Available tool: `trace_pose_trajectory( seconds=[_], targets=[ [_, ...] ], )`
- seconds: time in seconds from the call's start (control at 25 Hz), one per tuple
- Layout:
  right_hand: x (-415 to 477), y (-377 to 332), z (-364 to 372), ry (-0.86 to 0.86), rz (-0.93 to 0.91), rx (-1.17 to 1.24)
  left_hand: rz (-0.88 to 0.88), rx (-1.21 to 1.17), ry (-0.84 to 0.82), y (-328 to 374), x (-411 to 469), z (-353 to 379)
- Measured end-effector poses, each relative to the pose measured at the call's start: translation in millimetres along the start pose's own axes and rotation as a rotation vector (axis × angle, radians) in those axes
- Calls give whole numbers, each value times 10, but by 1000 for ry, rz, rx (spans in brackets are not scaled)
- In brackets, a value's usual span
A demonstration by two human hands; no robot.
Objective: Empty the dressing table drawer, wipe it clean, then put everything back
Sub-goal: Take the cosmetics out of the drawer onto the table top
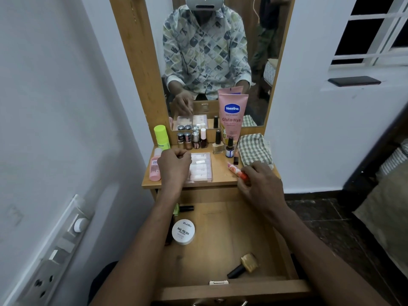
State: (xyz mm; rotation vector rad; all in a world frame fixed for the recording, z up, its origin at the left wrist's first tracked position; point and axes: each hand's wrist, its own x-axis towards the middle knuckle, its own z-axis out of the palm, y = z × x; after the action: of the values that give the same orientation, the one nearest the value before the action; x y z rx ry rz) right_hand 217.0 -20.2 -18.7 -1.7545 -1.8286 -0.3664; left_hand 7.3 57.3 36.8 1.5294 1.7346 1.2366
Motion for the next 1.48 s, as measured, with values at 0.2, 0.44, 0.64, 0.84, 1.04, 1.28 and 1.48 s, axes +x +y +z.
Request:
trace_pose_trajectory(
  seconds=[0.2, 0.44, 0.64, 0.84, 1.04, 1.28, 1.48],
  targets=[
    [49, -81, -14, 31, 156, -73, -5, 4, -62, 2, -41, -85],
    [76, -197, 32, -16, 245, 9, 43, 218, -429, 91, -286, -507],
    [23, -147, 65, 12, 249, 109, -43, 747, -950, -317, -546, -496],
    [20, -141, 77, 16, 237, 153, 283, 1191, -843, -601, -828, -243],
    [3, -150, 111, -26, 212, 141, 269, 1130, -823, -600, -895, -237],
    [25, -152, 117, -29, 227, 172, 445, 773, -666, 133, -934, -180],
    [4, -125, 171, -15, 220, 187, 473, 604, -491, 512, -606, 221]
  ],
)
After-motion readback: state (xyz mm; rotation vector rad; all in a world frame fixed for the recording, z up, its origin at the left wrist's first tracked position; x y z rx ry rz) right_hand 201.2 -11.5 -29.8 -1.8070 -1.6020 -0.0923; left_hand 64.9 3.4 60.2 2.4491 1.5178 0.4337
